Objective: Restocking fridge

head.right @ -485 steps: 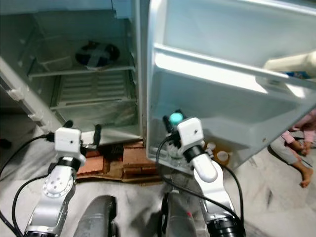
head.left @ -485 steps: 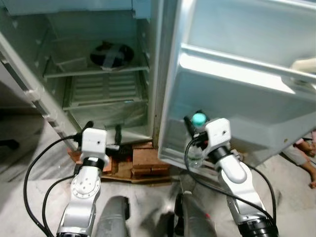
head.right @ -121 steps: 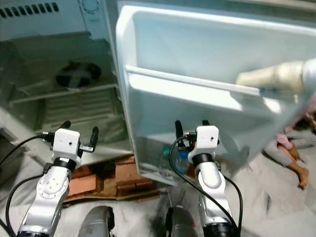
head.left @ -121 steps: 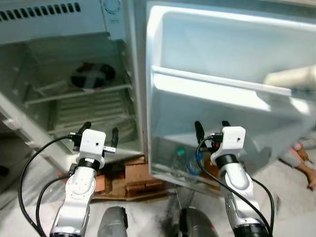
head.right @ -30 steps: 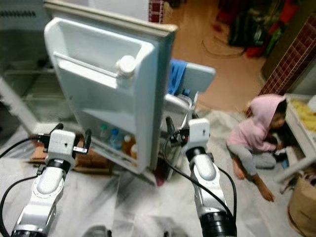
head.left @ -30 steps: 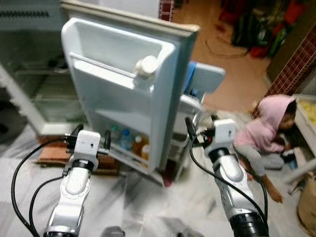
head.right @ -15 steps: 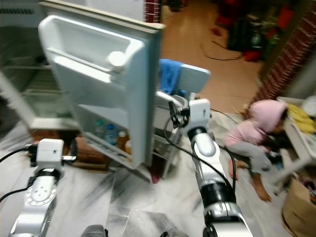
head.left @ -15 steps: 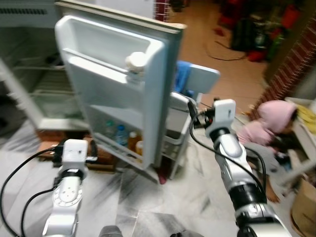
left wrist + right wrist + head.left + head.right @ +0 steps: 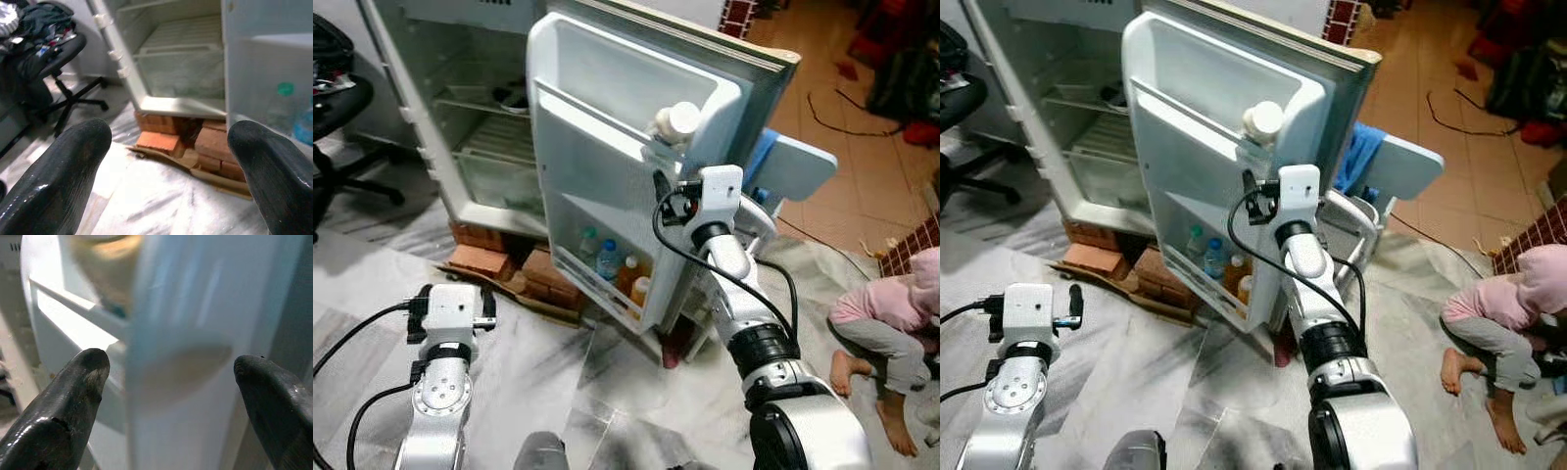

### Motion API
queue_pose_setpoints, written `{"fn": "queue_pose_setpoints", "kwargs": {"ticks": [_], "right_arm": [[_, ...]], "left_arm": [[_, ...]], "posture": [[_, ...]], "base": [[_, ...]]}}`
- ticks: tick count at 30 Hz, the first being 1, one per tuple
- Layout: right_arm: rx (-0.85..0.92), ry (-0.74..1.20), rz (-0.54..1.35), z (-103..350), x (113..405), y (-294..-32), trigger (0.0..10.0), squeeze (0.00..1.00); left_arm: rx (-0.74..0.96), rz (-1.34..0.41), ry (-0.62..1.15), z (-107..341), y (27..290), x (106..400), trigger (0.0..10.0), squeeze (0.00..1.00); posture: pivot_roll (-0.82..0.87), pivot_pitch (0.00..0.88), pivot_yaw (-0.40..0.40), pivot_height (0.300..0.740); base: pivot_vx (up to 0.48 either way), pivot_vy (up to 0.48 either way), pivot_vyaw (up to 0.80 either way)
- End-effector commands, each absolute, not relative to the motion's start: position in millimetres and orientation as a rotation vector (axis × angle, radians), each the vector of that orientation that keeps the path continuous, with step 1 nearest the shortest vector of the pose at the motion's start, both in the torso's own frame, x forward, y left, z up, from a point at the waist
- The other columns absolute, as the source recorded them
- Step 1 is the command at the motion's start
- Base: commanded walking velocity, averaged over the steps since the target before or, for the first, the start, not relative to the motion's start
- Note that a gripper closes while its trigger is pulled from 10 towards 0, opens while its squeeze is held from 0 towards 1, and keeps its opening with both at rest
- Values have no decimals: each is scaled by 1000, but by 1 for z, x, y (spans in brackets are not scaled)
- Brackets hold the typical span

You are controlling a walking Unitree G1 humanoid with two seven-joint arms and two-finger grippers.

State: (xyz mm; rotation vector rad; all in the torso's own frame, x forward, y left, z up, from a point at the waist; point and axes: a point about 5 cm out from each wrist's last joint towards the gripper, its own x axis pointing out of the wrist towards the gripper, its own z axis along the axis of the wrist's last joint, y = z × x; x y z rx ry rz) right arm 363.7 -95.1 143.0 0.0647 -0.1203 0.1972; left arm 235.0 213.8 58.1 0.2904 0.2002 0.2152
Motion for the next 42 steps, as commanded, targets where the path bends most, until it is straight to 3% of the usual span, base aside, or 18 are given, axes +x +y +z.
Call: {"fn": "queue_pose_setpoints", "kwargs": {"ticks": [1, 4, 5, 6, 7, 9, 11, 12, 15, 18, 22, 24, 25, 28, 31, 36, 41, 42], "right_arm": [[160, -112, 254, 151, 367, -87, 10000, 0], [250, -125, 349, 159, 366, -73, 10000, 0], [392, -142, 563, 171, 355, -51, 10000, 0], [392, -142, 563, 171, 355, -51, 10000, 0], [476, -173, 736, 183, 342, -37, 10000, 0], [507, -183, 801, 187, 335, -34, 10000, 0], [561, -207, 1098, 200, 299, -30, 10000, 0], [561, -207, 1098, 200, 299, -30, 10000, 0], [572, -168, 1171, 194, 287, -40, 10000, 0], [521, -28, 1230, 167, 276, -65, 10000, 0], [288, 222, 1328, 124, 253, -101, 10000, 0], [214, 295, 1324, 112, 250, -110, 10000, 0], [24, 437, 1235, 86, 255, -132, 10000, 0], [-238, 539, 1007, 65, 280, -163, 10000, 0], [-368, 553, 818, 66, 301, -183, 10000, 0], [-380, 398, 558, 100, 339, -196, 10000, 0], [-188, 185, 551, 138, 364, -166, 10000, 0], [-89, 111, 609, 150, 367, -148, 10000, 0]], "left_arm": [[291, 206, 216, 57, 214, 234, 10000, 0], [293, 201, 221, 57, 214, 234, 10000, 0], [292, 199, 224, 57, 213, 234, 10000, 0], [292, 199, 224, 57, 213, 234, 10000, 0], [292, 198, 225, 57, 214, 233, 10000, 0], [292, 197, 225, 57, 214, 233, 10000, 0], [308, 196, 239, 54, 220, 228, 10000, 0], [308, 196, 239, 54, 220, 228, 10000, 0], [321, 211, 276, 48, 228, 215, 10000, 0], [345, 228, 321, 40, 238, 198, 10000, 0], [358, 249, 367, 33, 244, 181, 10000, 0], [359, 254, 382, 31, 246, 178, 10000, 0], [353, 263, 407, 26, 247, 175, 10000, 0], [353, 266, 409, 26, 247, 175, 10000, 0], [361, 265, 408, 26, 247, 177, 10000, 0], [378, 259, 431, 26, 249, 178, 10000, 0], [365, 248, 422, 27, 246, 182, 10000, 0], [364, 242, 420, 27, 244, 183, 10000, 0]], "posture": [[178, 50, -53, 740], [177, 52, -50, 740], [177, 51, -50, 740], [177, 51, -50, 740], [180, 51, -49, 740], [180, 51, -49, 740], [173, 51, -47, 740], [173, 51, -47, 740], [176, 54, -48, 740], [191, 65, -55, 740], [198, 72, -62, 740], [198, 72, -62, 740], [206, 70, -66, 740], [214, 67, -66, 740], [218, 63, -65, 740], [220, 62, -64, 740], [223, 60, -64, 740], [227, 60, -64, 740]], "base": [[0, 0, 0], [0, 0, 0], [0, 0, 0], [0, 0, 0], [0, 0, 0], [0, 0, 0], [0, 0, 0], [0, 0, 0], [0, 0, 0], [0, 0, 0], [0, 0, 0], [0, 0, 0], [0, 0, 0], [0, 0, 0], [0, 0, 0], [0, 0, 0], [0, 0, 0], [0, 0, 0]]}}
